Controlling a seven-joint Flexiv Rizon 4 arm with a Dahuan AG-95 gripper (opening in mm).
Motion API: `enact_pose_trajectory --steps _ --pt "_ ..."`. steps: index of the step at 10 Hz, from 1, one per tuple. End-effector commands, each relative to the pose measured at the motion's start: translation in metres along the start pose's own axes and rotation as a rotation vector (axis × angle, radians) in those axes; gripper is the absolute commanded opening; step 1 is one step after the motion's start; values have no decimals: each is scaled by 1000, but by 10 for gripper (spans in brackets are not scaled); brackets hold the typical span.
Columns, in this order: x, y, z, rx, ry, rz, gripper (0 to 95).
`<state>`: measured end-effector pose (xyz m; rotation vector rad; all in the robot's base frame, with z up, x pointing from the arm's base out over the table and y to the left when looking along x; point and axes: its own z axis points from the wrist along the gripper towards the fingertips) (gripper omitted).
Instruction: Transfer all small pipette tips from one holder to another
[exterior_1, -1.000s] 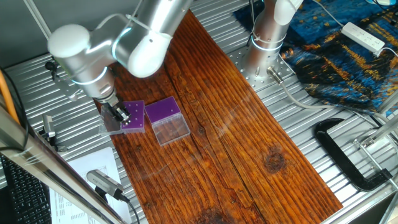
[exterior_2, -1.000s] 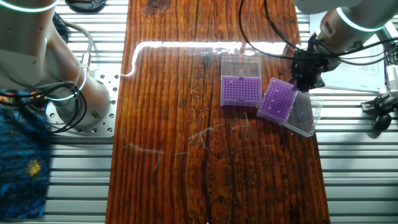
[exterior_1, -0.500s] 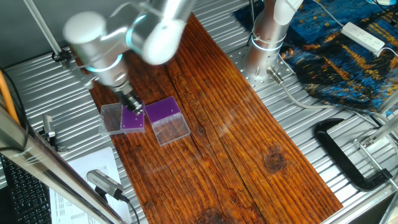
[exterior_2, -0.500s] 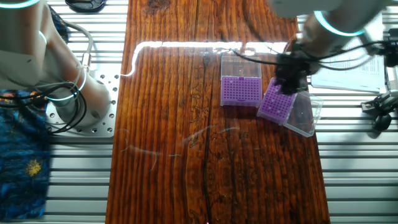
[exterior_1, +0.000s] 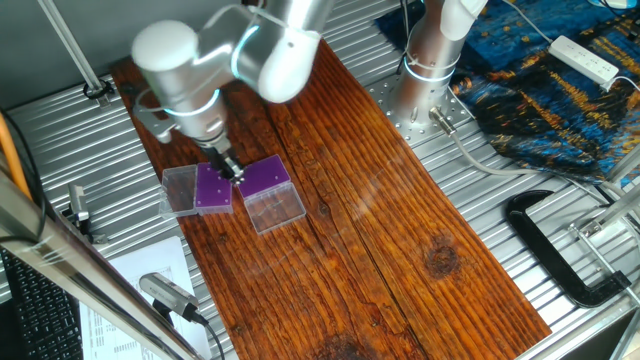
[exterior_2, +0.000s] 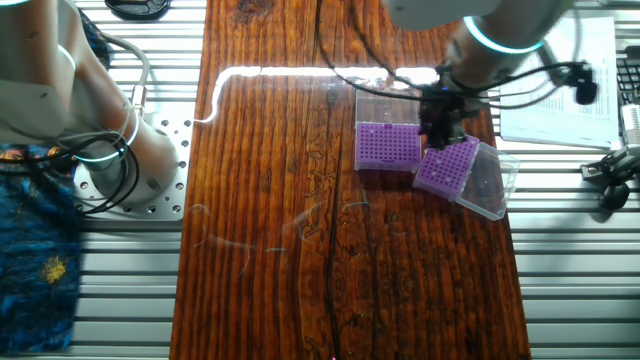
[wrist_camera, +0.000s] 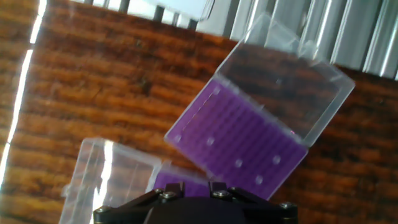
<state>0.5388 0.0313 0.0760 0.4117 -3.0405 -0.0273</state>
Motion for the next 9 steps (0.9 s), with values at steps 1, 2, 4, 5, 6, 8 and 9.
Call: enact_pose_trajectory --steps 1,2,4,5,6,8,9 --pt "-2 1 -2 3 4 5 190" --pt "-1 2 -5 -1 5 4 190" --pt "6 6 -5 -13 3 19 190" --pt "12 12 -4 -12 4 28 190" --pt "17 17 -2 -11 3 39 190" --pt "30 28 4 -7 1 61 190" --pt "34 29 6 -5 0 60 190"
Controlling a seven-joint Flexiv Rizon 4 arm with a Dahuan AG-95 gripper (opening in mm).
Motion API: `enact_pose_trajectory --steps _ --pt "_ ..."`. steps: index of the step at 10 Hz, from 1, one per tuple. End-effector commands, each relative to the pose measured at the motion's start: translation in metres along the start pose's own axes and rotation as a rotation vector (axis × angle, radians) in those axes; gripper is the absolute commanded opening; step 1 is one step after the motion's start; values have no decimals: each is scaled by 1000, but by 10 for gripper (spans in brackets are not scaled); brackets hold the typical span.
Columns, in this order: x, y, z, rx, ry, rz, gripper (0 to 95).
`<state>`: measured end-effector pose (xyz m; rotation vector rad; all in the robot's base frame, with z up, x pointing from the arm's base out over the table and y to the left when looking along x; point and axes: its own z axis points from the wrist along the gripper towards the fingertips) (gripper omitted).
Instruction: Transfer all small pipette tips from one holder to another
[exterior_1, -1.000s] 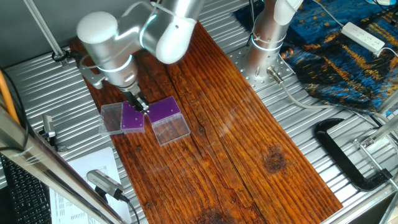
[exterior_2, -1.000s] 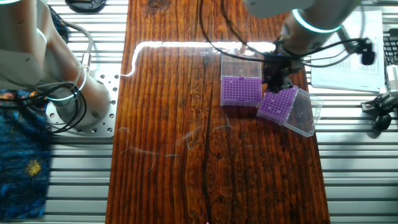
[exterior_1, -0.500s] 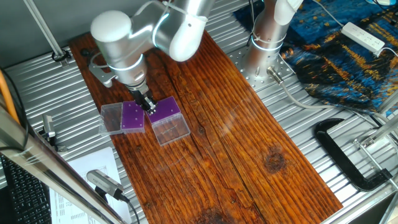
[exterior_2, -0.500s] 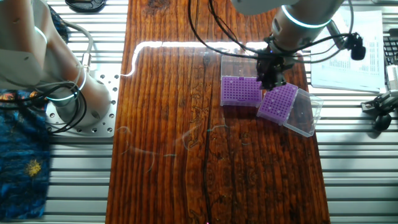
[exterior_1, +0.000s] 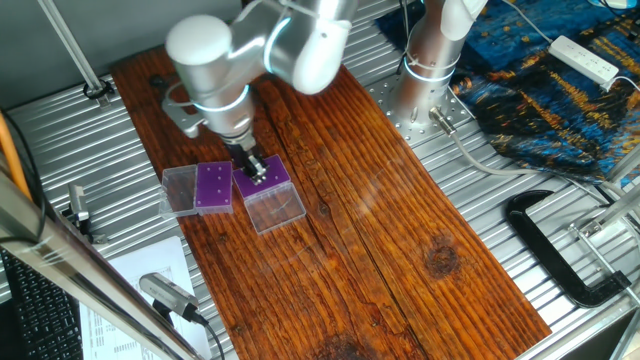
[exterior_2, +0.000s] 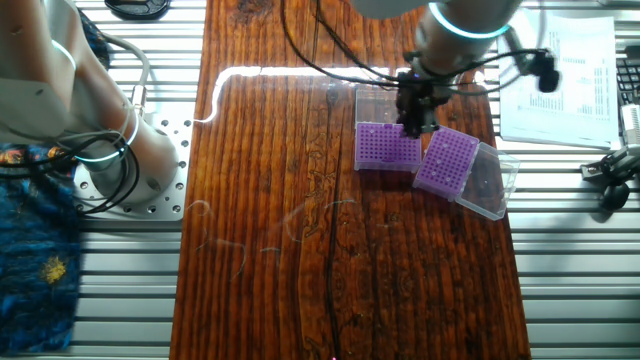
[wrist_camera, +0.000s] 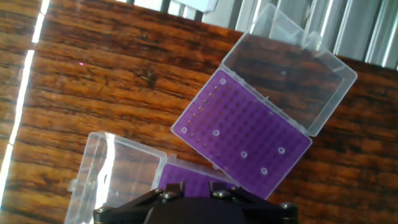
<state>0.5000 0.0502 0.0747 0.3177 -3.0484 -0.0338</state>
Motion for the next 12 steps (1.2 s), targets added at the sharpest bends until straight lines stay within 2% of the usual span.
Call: enact_pose_trajectory --steps 1,5,9,12 --pt "6 0 3 2 -4 -3 190" --pt "24 5 10 1 -8 0 190" --pt "33 8 13 6 -8 0 190" --pt "35 8 15 6 -10 2 190"
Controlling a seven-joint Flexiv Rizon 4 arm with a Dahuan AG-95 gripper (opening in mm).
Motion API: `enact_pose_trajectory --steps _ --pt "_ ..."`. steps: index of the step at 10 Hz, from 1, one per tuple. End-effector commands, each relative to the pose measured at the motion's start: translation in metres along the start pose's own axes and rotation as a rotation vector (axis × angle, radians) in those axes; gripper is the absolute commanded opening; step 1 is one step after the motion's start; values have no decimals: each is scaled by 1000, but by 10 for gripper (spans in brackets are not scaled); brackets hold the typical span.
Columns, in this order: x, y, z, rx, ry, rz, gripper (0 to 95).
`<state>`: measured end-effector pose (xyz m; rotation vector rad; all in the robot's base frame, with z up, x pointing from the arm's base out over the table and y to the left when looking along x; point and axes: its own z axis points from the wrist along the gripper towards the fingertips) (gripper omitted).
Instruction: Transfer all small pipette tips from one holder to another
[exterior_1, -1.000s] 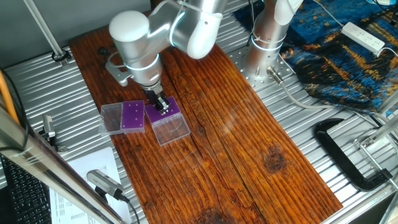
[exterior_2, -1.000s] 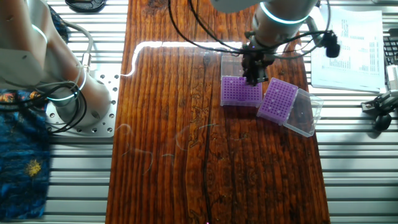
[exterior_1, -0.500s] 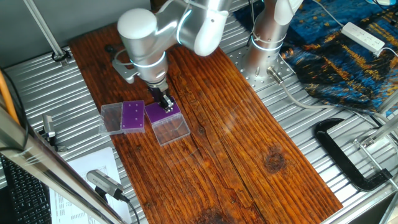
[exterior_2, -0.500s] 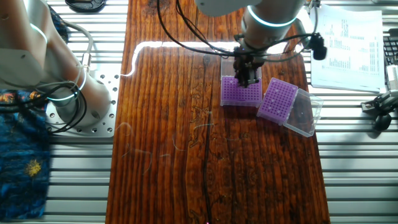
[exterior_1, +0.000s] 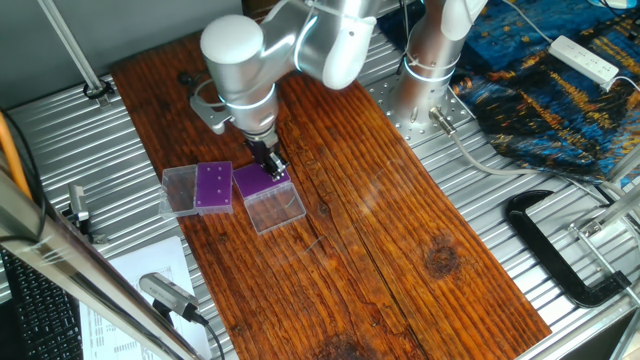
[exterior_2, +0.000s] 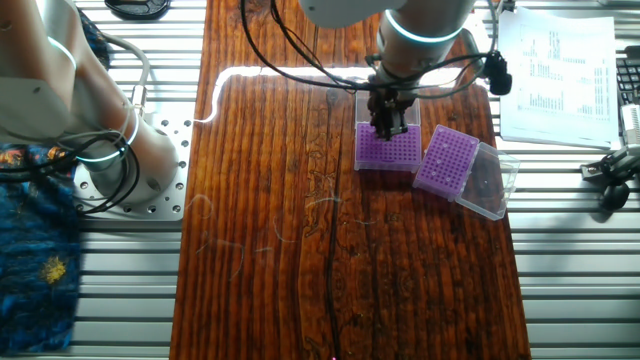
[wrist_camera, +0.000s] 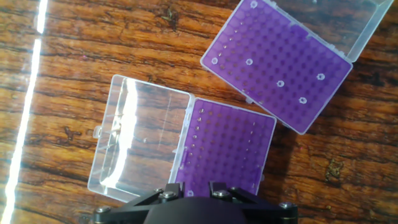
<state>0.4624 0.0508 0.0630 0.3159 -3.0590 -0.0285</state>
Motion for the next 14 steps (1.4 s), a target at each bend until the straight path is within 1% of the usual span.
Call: enact_pose_trajectory --steps 1,5,6,7,8,9,10,11,13,14 --pt "0 0 2 1 -3 1 0" --pt "1 0 5 -4 -7 6 0" --pt "1 0 5 2 -6 -1 190" --pt "0 0 4 5 -6 -1 0" --pt "0 0 4 17 -27 -3 0" --pt "0 0 4 24 -31 4 0" --pt "0 0 4 25 -27 6 0" --pt "0 0 4 20 -18 4 0" --pt "0 0 4 0 -11 -3 0" --pt "0 0 4 -4 -11 -7 190"
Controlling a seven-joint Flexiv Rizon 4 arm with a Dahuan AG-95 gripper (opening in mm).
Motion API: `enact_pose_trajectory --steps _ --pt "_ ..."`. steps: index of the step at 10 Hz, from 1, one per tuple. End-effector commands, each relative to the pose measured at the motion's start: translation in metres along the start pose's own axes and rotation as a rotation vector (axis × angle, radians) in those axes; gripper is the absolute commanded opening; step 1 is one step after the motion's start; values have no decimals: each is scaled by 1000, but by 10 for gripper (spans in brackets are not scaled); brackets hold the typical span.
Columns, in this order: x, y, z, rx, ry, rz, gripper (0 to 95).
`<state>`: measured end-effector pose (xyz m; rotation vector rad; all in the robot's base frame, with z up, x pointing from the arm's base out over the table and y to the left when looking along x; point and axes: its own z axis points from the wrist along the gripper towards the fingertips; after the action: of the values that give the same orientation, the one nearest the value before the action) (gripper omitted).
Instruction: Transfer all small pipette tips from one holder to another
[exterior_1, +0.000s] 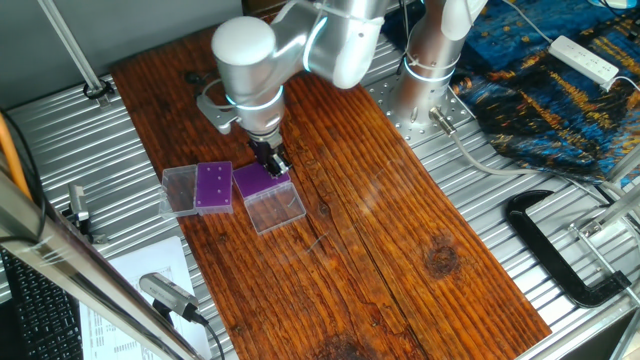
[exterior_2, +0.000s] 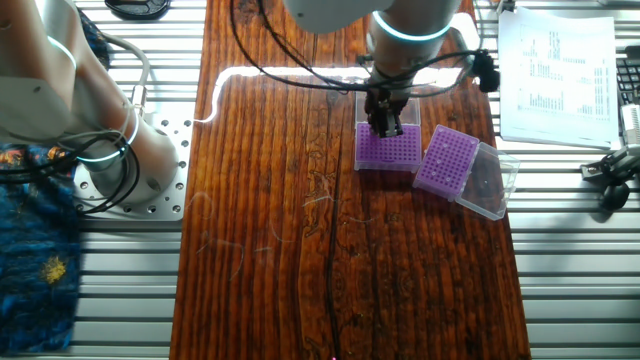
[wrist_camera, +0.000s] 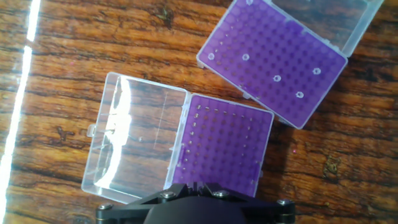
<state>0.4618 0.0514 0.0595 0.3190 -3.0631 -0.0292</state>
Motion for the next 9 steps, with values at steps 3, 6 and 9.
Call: enact_pose_trajectory --steps 3,6,9 --pt "4 -1 1 0 -9 -17 190" --pt "5 3 0 0 -8 -8 190" --pt "5 5 1 5 -5 -8 190"
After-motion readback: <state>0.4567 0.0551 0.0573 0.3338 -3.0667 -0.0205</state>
